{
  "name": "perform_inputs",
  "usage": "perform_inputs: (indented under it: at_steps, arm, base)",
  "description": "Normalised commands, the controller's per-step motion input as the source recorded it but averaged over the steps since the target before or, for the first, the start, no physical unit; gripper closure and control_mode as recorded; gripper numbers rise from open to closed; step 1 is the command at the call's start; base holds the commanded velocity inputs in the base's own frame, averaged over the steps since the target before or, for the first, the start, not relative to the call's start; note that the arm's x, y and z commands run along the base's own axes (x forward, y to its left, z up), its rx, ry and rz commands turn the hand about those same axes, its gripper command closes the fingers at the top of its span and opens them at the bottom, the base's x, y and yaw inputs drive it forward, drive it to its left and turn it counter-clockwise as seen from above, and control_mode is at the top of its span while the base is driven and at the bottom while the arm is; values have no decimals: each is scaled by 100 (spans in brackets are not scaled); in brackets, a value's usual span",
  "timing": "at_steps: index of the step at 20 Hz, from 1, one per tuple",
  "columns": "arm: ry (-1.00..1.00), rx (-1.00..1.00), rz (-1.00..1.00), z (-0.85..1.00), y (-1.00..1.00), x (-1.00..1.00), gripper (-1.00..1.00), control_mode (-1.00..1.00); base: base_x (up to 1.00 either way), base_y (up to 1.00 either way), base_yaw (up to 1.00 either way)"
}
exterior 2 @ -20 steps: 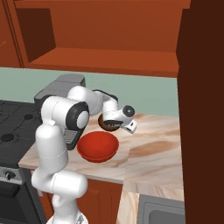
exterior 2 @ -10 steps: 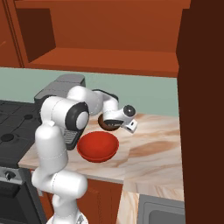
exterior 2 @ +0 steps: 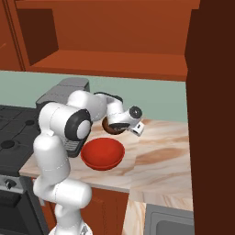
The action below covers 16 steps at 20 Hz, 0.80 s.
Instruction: Pick up the bowls on the counter and stack them on top of one another in the open cabinet. Place the smaller bowl on top of the larger bowl.
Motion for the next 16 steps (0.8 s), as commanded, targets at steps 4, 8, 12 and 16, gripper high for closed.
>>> perform_inputs:
  at_steps: [4,8,12,16]
  arm:
    - [0,0,0,30,0,-11,100,-100]
    - [0,0,0,28,0,-19,100,-100]
    - [0,0,0,19,0,-31,100,-100]
    - [0,0,0,12,0,-40,100,-100]
  base:
    - [0,0,0]
    - [0,0,0]
    - [0,0,0]
    - [0,0,0]
